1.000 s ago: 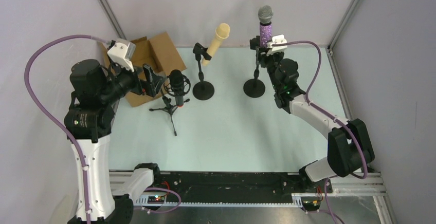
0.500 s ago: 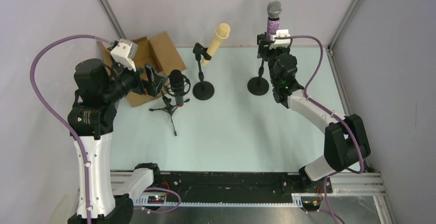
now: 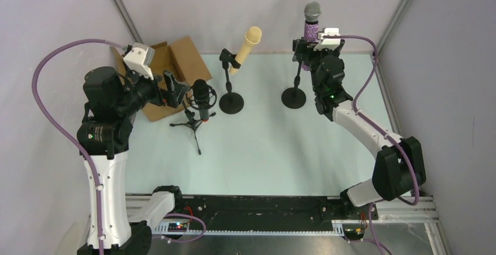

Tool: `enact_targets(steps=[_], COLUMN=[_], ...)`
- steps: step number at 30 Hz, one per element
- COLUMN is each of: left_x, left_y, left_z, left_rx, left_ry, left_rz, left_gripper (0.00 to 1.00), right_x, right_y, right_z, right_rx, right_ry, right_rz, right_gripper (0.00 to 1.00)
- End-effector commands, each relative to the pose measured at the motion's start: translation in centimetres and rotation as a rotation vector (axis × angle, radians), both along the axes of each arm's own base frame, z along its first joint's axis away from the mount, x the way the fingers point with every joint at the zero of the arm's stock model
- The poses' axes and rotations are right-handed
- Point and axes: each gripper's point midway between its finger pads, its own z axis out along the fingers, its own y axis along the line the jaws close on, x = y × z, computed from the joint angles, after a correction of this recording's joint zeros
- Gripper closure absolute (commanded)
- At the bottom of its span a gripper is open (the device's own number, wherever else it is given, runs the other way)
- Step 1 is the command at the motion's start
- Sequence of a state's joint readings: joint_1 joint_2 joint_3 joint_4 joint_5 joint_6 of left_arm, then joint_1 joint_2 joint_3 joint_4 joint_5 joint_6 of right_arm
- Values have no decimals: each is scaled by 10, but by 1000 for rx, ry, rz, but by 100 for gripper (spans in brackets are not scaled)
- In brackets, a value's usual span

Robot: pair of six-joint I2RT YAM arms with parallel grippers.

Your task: Attach the microphones to the stand

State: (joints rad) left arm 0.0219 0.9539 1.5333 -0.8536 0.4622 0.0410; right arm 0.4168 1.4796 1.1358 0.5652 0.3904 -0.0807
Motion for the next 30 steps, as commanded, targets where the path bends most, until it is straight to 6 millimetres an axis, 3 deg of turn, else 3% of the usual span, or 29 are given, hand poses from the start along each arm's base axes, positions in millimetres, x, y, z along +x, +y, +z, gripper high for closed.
enact_targets(steps=[1, 6, 11, 15, 20, 26, 30], left_x=[3, 1, 0, 2, 2, -2, -1], left_y=[4, 5, 6, 5, 5, 6, 10], left_z=[7, 6, 5, 2, -3, -12, -19], left_rx=[-21, -11, -8, -15, -17, -11, -1], left_ry=[-29, -38, -41, -27, -16, -6, 5], left_rz=[33, 38, 42, 38, 39, 43, 61], left_gripper=[0, 0, 0, 0, 0, 0, 0], right_x=[-23, -50, -99, -139, -171, -193, -215], right_y=[-20, -36, -51, -39, -26, 12, 85], right_z=[41, 42, 59, 65, 53, 27, 13], right_rx=[77, 133, 193, 197, 180, 157, 115], right_ry=[-38, 0, 22, 29, 82, 157, 191], right_rz=[-39, -56, -67, 11, 80, 253, 547], right_gripper=[1, 1, 1, 1, 1, 1, 0])
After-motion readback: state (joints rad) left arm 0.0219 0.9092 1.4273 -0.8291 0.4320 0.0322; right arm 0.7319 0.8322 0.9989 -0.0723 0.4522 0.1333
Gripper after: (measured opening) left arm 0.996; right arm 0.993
